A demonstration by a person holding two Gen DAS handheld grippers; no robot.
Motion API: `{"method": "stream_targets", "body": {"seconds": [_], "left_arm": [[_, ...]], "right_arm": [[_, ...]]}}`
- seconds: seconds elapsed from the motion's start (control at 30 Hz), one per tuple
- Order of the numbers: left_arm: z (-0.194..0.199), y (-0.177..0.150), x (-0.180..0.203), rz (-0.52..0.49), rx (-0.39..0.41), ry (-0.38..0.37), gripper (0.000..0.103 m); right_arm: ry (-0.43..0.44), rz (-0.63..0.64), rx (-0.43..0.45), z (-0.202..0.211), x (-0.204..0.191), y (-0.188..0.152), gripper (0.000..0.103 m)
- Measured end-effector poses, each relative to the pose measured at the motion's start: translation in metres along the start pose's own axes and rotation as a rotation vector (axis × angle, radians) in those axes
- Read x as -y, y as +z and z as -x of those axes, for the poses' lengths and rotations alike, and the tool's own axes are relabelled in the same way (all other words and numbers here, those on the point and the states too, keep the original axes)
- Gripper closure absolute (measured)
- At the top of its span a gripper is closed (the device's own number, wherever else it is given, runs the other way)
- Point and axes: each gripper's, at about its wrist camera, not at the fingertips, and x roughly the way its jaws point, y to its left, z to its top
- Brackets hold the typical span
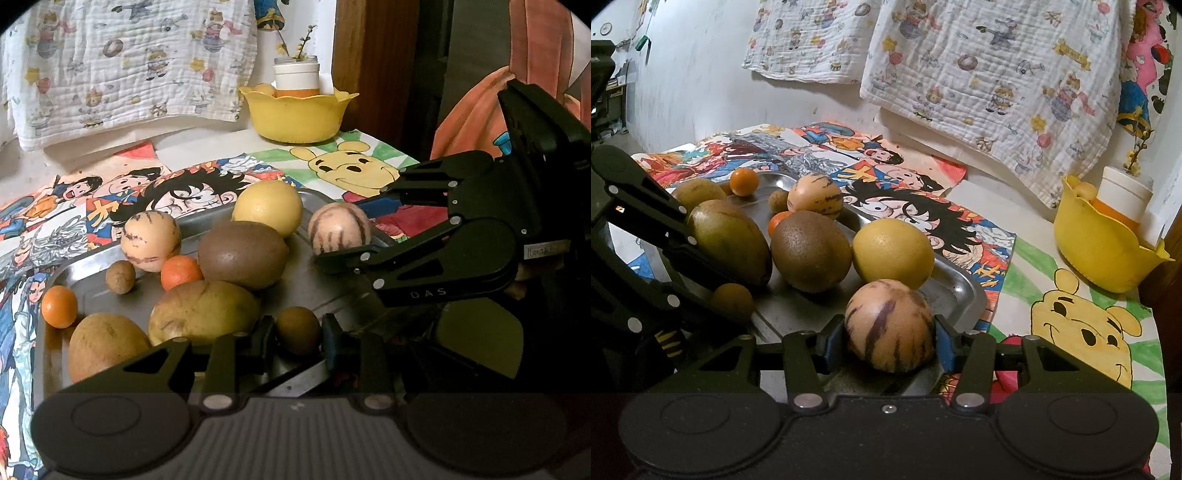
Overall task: Organize fruits
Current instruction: 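Lower both tools and open them, releasing melon and longan onto the tray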
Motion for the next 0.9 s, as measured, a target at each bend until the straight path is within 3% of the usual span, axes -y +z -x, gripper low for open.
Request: {"method": "stream_targets", "body": {"seconds": [0.3, 0.6, 0.67, 0.73, 0.9], "left_arm": [[0.000, 0.000, -0.002, -0.001, 0.000, 0.000, 0.072], [0.009, -0.006, -0.003, 0.030, 0.034, -0.009, 0.064], [0.013, -0.007, -0.002, 0.033, 0.047, -0.016, 0.058], [0.017, -0.008, -0.001, 0.035, 0.057, -0.033, 0.042], [0.026, -0.014, 0.009, -0.001, 0.085, -0.021, 0.032]], "right_arm": [[-0.007, -0.010, 0.021, 0.000, -0.001, 0.000, 0.049], [-0.029, -0.048, 0.037, 0.003, 0.002, -0.005, 0.038], [-0.037, -0.079, 0.048, 0.006, 0.003, -0.006, 0.036], [-0.045, -0.107, 0.060, 0.011, 0.003, -0.007, 0.033], [-0.074, -0.181, 0.101, 0.027, 0.003, -0.011, 0.024]]}}
